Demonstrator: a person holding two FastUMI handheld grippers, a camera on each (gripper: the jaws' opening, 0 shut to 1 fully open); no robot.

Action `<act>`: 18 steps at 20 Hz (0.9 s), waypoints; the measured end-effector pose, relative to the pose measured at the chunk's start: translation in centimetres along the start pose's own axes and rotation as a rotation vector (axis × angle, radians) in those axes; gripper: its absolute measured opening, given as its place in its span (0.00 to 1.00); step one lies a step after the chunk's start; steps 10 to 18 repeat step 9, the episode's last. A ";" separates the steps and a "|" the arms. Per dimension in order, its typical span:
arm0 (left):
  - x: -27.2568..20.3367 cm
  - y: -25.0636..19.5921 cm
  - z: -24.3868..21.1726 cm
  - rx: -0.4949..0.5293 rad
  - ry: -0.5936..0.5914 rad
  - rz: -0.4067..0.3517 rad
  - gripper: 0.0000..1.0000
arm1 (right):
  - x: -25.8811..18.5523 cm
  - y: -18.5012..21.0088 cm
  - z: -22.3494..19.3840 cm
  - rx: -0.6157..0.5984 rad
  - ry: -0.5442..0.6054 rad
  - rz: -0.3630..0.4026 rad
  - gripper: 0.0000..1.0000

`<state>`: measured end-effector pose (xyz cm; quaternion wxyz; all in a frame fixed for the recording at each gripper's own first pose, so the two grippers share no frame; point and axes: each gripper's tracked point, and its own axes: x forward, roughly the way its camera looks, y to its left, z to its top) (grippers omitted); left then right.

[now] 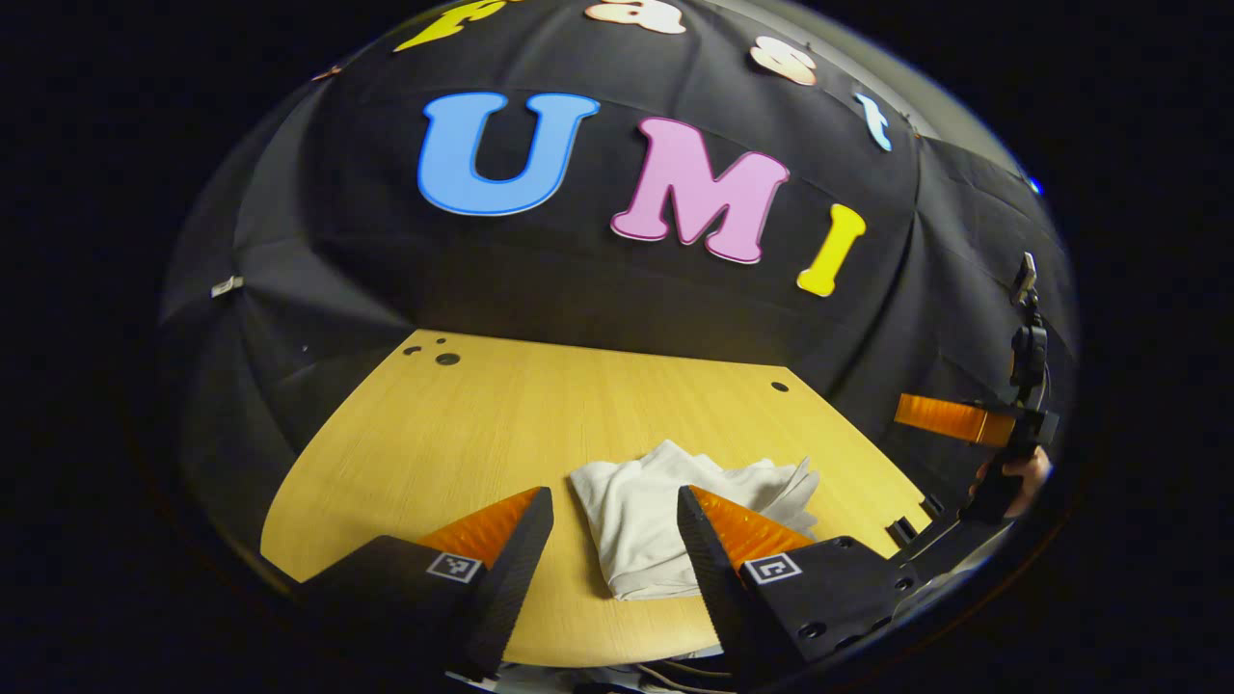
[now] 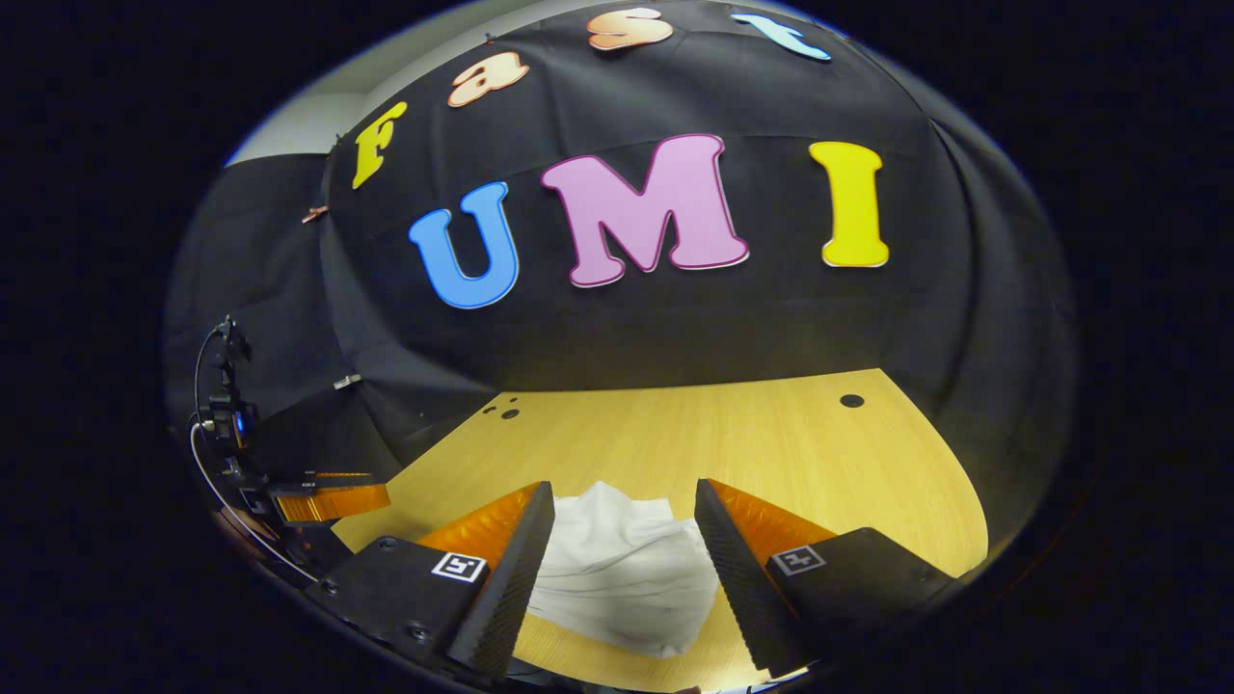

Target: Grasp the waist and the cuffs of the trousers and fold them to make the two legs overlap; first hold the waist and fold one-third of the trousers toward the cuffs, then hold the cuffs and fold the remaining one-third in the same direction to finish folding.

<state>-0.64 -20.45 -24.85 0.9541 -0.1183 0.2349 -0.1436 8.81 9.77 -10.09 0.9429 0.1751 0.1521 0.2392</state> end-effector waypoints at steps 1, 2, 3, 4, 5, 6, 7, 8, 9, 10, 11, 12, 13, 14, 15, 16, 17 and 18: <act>-0.5 0.7 -0.3 -0.017 0.006 0.023 0.87 | 0.5 0.7 -0.6 -0.012 0.022 0.021 0.92; -1.4 1.4 -0.4 -0.028 0.010 0.047 0.87 | 0.8 1.7 -1.3 -0.012 0.046 0.049 0.92; -2.1 1.9 -0.6 -0.037 0.007 0.066 0.87 | 1.1 2.6 -1.9 -0.005 0.070 0.073 0.92; -2.6 2.5 -1.0 -0.044 0.005 0.081 0.87 | 1.3 3.3 -2.3 0.001 0.088 0.088 0.92; -3.1 3.0 -1.3 -0.049 0.004 0.096 0.87 | 1.8 3.6 -2.3 0.006 0.099 0.097 0.94; -3.7 3.5 -1.7 -0.053 0.008 0.106 0.87 | 2.2 3.9 -2.2 0.008 0.107 0.103 0.95; -4.3 4.0 -1.9 -0.052 0.014 0.116 0.87 | 2.7 4.1 -2.1 0.008 0.112 0.104 0.97; -4.7 4.4 -2.1 -0.049 0.016 0.125 0.87 | 3.0 4.2 -2.1 0.006 0.116 0.101 0.97; -5.0 4.8 -2.2 -0.050 0.020 0.127 0.87 | 3.2 4.4 -2.2 0.004 0.119 0.099 0.98; -5.0 4.8 -2.2 -0.050 0.020 0.127 0.87 | 3.2 4.4 -2.2 0.004 0.119 0.099 0.98; -5.0 4.8 -2.2 -0.050 0.020 0.127 0.87 | 3.2 4.4 -2.2 0.004 0.119 0.099 0.98; -5.0 4.8 -2.2 -0.050 0.020 0.127 0.87 | 3.2 4.4 -2.2 0.004 0.119 0.099 0.98; -5.0 4.8 -2.2 -0.050 0.020 0.127 0.87 | 3.2 4.4 -2.2 0.004 0.119 0.099 0.98; -5.0 4.8 -2.2 -0.050 0.020 0.127 0.87 | 3.2 4.4 -2.2 0.004 0.119 0.099 0.98; -5.0 4.8 -2.2 -0.050 0.020 0.127 0.87 | 3.2 4.4 -2.2 0.004 0.119 0.099 0.98; -5.0 4.8 -2.2 -0.050 0.020 0.127 0.87 | 3.2 4.4 -2.2 0.004 0.119 0.099 0.98; -5.0 4.8 -2.2 -0.050 0.020 0.127 0.87 | 3.2 4.4 -2.2 0.004 0.119 0.099 0.98; -5.0 4.8 -2.2 -0.050 0.020 0.127 0.87 | 3.2 4.4 -2.2 0.004 0.119 0.099 0.98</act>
